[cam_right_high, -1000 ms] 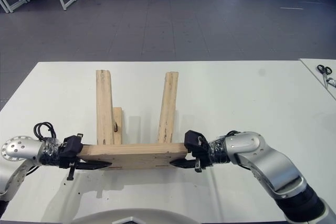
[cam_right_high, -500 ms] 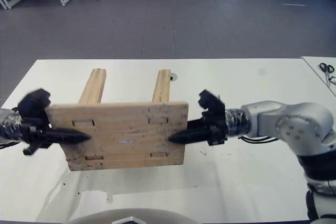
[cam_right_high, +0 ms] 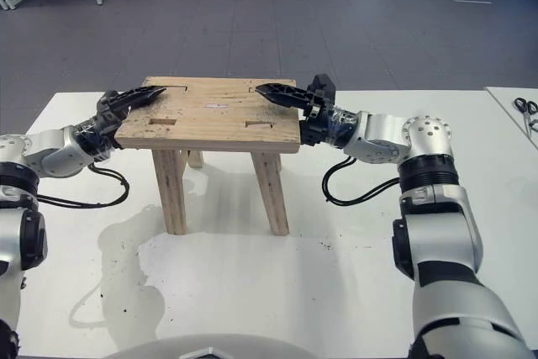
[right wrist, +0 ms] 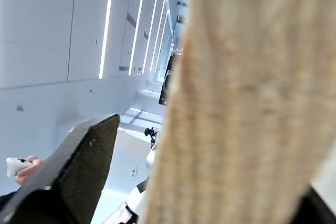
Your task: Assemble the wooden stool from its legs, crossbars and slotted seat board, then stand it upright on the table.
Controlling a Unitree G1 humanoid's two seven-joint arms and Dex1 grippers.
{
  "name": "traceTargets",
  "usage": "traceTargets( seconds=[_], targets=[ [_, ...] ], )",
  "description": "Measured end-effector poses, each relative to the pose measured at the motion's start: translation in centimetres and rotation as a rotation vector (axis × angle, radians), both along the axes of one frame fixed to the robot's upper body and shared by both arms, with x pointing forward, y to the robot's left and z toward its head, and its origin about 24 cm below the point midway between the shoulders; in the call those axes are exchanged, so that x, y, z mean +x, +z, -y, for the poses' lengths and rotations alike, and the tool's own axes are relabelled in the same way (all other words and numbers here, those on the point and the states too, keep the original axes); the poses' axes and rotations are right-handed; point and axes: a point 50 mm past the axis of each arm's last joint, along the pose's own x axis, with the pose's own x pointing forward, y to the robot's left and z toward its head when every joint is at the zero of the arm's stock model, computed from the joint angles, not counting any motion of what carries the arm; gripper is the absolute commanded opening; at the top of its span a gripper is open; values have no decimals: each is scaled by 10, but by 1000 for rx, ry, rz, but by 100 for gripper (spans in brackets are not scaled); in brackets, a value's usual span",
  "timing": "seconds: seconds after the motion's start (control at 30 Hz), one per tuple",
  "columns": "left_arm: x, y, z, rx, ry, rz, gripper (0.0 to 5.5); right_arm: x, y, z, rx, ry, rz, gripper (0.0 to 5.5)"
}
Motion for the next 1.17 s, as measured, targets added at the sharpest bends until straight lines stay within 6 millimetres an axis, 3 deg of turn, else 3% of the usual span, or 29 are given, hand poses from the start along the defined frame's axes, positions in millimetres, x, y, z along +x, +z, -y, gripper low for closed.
traceTargets(
  seconds=[0.13,0.27,0.37,0.4,0.47,0.53,0.6,0.7,0.77,0.83,1.17],
  targets=[
    [2,-4,-12,32,85,-35,399,5,-4,20,-82,-81,-16,466],
    [2,4,-29,82,154,3,408,3,-2,51,-120,-177,-6,547],
    [0,15,-52,85,275,68,408,3,0,67,-122,-257,26,547],
    [1,15,-58,139,323,95,408,5,-3,71,-150,-299,48,547],
    [7,5,-71,446,490,174,408,10,-14,77,-325,-445,154,547],
    [13,-2,-68,731,592,275,408,12,-23,74,-485,-547,271,547],
    [16,-17,-60,1145,700,382,408,11,-40,73,-818,-713,426,547],
    [0,-44,-34,1460,852,545,408,-1,-73,61,-1256,-897,621,547],
    [-21,-57,-5,1512,930,673,408,-10,-87,31,-1383,-1005,778,547],
    [-29,-61,0,1529,945,705,408,-12,-89,16,-1357,-1025,832,547],
    [-31,-60,2,1547,970,740,408,-14,-96,10,-1327,-1059,817,547]
  ],
)
